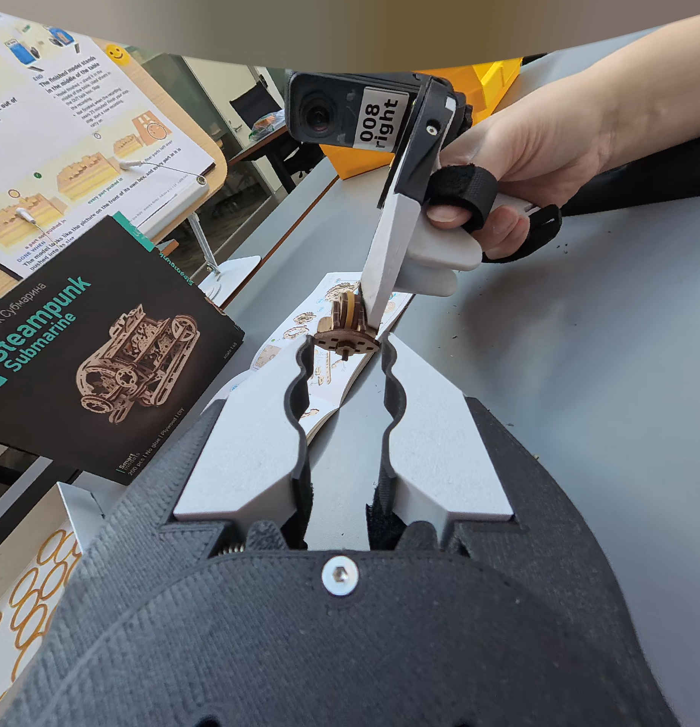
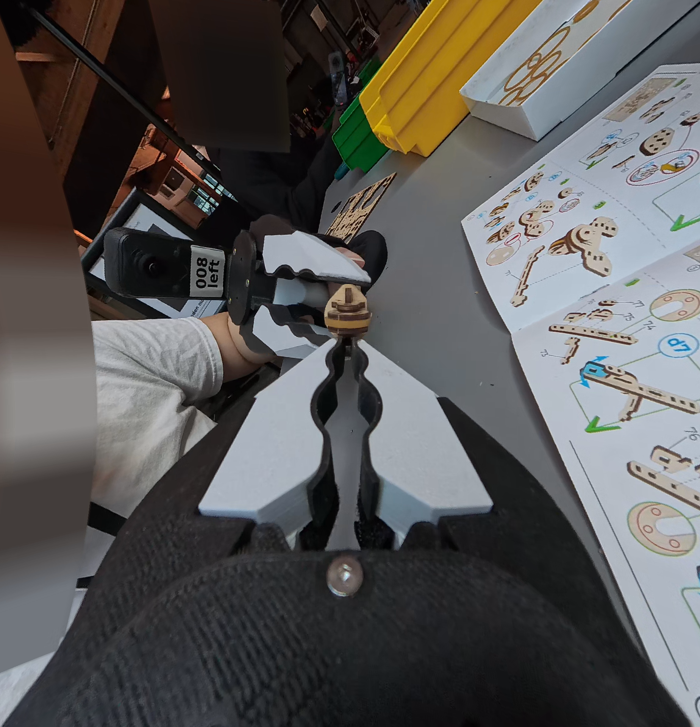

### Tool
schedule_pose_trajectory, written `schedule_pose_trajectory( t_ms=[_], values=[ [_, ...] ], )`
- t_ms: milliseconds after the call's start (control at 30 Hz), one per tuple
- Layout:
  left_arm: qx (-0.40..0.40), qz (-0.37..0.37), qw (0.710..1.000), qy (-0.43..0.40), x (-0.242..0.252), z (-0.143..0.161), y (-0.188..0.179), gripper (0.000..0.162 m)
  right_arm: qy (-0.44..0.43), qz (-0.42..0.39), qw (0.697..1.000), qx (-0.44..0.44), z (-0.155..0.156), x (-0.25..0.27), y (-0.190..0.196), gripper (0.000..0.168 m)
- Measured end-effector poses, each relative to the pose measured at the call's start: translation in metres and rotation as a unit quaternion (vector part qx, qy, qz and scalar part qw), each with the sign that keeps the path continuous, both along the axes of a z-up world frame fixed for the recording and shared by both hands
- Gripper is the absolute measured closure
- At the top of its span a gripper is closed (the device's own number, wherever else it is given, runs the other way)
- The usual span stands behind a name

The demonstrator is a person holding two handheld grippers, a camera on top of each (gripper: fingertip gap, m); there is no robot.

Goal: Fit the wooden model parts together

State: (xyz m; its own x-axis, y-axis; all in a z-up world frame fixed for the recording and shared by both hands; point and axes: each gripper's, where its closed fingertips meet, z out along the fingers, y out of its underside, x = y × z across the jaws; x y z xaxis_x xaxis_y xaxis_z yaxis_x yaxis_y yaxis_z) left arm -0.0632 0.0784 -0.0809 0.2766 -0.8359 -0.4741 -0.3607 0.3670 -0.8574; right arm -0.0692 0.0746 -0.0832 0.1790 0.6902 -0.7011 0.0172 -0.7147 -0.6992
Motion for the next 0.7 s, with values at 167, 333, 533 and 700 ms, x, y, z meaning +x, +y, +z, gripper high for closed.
schedule_pose_trajectory(
  t_ms=[167,333,533,700],
  values=[
    [0.017,0.002,1.0,0.011,-0.0002,-0.0018,-0.0003,0.13,0.005,0.007,1.0,-0.01,0.0004,0.0003,-0.0017,0.168],
    [0.024,0.004,0.999,0.023,-0.0006,-0.0036,-0.0006,0.131,-0.003,0.01,1.0,0.0,-0.0012,-0.0001,-0.0024,0.168],
    [-0.002,0.003,1.0,0.011,-0.0003,-0.0019,-0.0001,0.131,-0.022,0.003,0.999,0.029,-0.0025,-0.0031,-0.0019,0.165],
    [-0.007,0.005,1.0,0.009,-0.0009,-0.0024,0.0008,0.13,-0.011,-0.003,0.999,0.034,0.0024,-0.0012,-0.0004,0.167]
  ],
)
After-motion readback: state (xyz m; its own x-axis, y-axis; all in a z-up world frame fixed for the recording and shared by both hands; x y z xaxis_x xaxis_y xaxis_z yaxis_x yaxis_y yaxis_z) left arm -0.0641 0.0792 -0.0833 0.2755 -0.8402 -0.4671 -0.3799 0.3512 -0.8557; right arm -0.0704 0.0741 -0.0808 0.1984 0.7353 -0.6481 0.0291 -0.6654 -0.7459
